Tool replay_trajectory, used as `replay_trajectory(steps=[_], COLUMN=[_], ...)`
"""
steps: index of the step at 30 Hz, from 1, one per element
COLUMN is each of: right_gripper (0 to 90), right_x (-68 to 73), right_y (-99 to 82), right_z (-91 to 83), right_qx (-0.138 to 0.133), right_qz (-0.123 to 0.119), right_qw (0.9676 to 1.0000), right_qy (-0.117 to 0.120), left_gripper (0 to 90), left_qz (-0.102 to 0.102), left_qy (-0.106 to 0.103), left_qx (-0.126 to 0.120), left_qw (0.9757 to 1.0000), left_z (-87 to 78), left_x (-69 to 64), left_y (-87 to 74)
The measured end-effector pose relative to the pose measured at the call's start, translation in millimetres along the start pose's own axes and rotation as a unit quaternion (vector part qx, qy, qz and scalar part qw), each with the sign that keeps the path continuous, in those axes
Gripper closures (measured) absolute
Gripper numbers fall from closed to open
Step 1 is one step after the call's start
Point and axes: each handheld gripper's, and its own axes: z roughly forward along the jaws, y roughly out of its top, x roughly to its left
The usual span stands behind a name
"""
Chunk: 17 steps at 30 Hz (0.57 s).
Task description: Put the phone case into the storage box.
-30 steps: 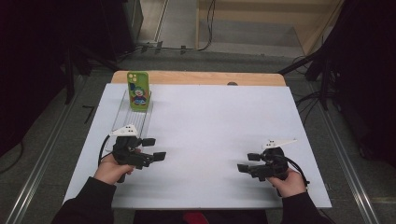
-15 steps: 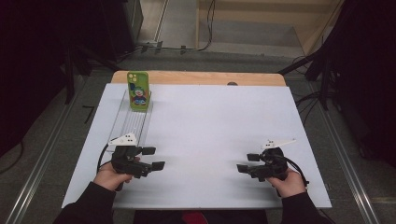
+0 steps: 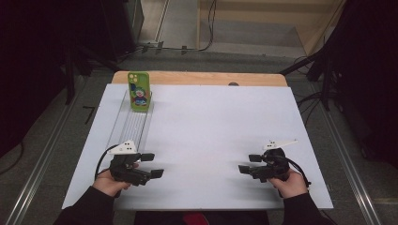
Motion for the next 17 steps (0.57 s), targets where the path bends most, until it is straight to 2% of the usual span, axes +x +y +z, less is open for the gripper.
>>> replay_trajectory(steps=[4, 11, 17], right_gripper=[24.6, 24.7, 24.6], right_x=[-0.1, 0.2, -1.4], right_y=[-0.5, -0.7, -0.8], right_z=[0.5, 0.9, 1.8], right_qx=[0.0, 0.003, 0.004], right_qz=[-0.002, -0.002, -0.004], right_qw=[1.0, 1.0, 1.0], right_qy=[-0.001, 0.0, -0.003], left_gripper=[20.9, 20.8, 20.8], left_qz=[0.007, -0.002, -0.001], left_qy=[0.013, 0.009, 0.006], left_qx=[0.003, -0.001, -0.001], left_qw=[0.9999, 1.0, 1.0], left_z=[-0.7, -0.7, -0.2], left_x=[-0.4, 2.5, 2.5], left_y=[-3.0, -5.0, -4.8])
